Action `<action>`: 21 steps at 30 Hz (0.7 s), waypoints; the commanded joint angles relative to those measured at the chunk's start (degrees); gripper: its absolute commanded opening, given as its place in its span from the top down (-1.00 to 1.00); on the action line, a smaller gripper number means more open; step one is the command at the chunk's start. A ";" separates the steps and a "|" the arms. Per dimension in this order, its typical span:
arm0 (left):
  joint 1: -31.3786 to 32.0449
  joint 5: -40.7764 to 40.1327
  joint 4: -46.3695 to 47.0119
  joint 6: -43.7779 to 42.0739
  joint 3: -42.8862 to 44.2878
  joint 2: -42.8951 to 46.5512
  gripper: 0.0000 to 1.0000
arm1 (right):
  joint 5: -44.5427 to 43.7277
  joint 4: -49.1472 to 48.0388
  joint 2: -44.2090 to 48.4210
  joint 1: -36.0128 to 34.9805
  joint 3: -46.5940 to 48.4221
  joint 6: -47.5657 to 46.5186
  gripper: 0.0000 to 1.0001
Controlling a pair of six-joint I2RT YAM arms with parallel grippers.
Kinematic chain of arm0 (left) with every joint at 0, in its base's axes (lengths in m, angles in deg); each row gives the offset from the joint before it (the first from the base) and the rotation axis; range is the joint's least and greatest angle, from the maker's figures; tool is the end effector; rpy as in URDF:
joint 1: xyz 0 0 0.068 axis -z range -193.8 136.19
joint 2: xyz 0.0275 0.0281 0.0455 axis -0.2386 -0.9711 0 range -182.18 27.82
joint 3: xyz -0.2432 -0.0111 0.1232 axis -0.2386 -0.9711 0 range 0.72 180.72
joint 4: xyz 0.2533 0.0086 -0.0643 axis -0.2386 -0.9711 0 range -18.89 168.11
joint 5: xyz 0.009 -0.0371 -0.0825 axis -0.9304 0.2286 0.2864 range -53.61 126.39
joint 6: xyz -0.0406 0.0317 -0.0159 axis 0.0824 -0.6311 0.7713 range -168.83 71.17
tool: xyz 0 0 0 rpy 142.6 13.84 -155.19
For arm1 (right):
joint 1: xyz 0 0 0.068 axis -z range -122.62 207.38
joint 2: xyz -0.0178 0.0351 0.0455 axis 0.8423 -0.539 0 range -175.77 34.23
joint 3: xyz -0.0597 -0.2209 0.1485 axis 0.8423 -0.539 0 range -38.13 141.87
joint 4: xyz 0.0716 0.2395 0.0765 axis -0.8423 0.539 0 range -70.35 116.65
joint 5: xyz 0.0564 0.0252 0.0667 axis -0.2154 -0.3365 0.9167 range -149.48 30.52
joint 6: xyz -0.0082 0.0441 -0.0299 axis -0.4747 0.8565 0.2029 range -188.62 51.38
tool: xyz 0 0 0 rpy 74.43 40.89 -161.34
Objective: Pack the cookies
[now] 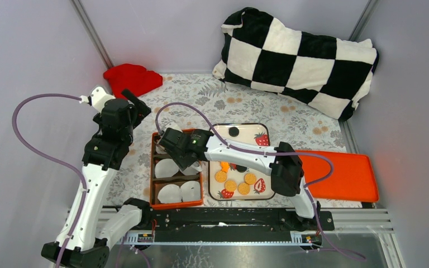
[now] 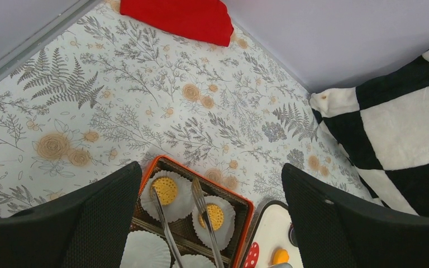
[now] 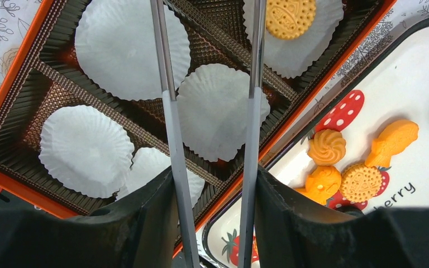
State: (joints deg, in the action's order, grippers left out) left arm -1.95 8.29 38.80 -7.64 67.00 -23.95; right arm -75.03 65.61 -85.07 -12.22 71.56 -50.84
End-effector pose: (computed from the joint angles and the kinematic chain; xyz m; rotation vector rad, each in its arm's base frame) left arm 0.1742 -0.0195 0.3962 -0.7862 1.7862 -0.1189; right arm 0.1699 0.4297 0.2726 -1.0015 2.3046 0.2896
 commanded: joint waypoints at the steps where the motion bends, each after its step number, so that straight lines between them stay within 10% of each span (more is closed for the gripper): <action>1: -0.70 1.66 1.97 -2.25 -0.69 1.14 -0.97 | -2.13 -0.75 0.35 -0.01 2.38 -0.53 -0.04; 21: -0.70 11.53 7.30 -1.11 -3.91 -2.30 -0.97 | -18.35 7.43 38.31 -0.01 -35.47 22.33 -0.13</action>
State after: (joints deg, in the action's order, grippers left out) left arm -2.06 16.27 42.41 -8.53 64.29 -25.70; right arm -89.21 71.16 -49.05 -12.22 43.12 -36.26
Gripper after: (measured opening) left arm 0.986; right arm 0.539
